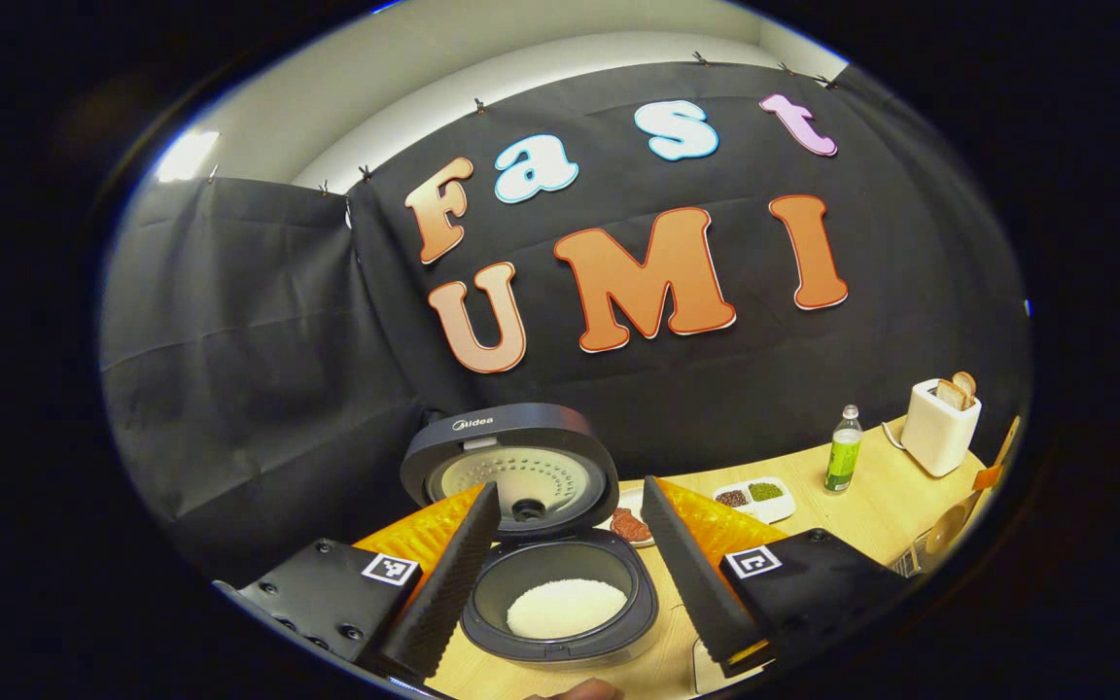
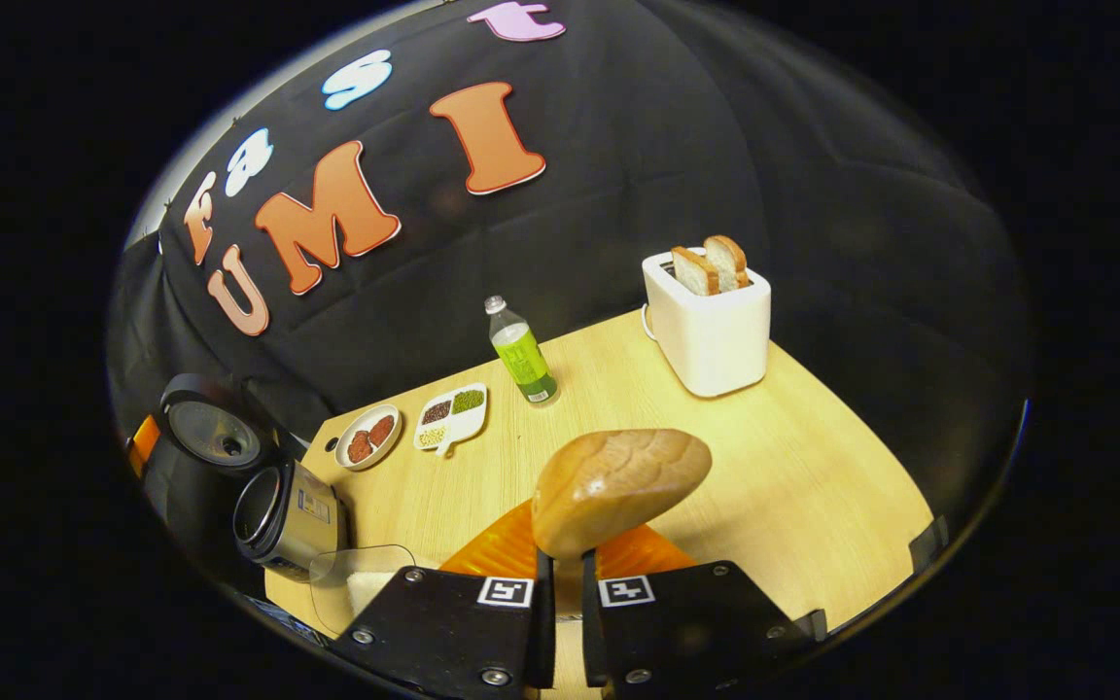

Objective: Close the left gripper, press the button to open the rice cooker; take a wooden spoon from the chopstick holder with the right hand, scoop a spoonful of rice and pour it into the rice cooker, then put the wooden spoon back into the chopstick holder.

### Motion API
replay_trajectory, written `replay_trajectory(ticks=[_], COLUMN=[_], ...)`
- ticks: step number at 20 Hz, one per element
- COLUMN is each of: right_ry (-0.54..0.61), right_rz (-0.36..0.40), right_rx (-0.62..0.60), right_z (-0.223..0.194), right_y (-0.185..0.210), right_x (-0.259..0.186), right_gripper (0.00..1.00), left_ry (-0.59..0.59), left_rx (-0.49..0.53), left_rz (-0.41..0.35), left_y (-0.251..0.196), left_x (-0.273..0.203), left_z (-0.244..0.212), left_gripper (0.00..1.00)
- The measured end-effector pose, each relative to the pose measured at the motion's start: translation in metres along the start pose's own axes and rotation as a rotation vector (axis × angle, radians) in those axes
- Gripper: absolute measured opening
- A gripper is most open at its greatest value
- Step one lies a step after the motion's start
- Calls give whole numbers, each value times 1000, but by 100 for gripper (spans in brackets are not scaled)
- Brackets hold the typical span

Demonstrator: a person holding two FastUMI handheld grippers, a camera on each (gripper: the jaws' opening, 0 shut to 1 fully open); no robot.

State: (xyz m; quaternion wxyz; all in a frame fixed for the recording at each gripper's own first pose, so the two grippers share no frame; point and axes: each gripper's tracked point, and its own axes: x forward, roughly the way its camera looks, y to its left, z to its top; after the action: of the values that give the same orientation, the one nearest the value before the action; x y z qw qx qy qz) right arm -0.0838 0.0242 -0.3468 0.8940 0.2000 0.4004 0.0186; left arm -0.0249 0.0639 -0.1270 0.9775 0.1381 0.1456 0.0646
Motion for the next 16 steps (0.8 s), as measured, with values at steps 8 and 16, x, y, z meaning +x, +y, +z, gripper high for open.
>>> replay_trajectory(ticks=[8, 16], right_ry=[72, 124], right_rz=[-57, -131], right_rx=[-9, -26], right_z=[-26, -14], right_y=[-11, -32], right_x=[11, -13], right_gripper=[14, 35], left_ry=[57, 83], left_rx=[-187, -297], left_rz=[-8, 40], left_y=[20, 84], left_x=[26, 105], left_z=[16, 68], left_gripper=[91, 90])
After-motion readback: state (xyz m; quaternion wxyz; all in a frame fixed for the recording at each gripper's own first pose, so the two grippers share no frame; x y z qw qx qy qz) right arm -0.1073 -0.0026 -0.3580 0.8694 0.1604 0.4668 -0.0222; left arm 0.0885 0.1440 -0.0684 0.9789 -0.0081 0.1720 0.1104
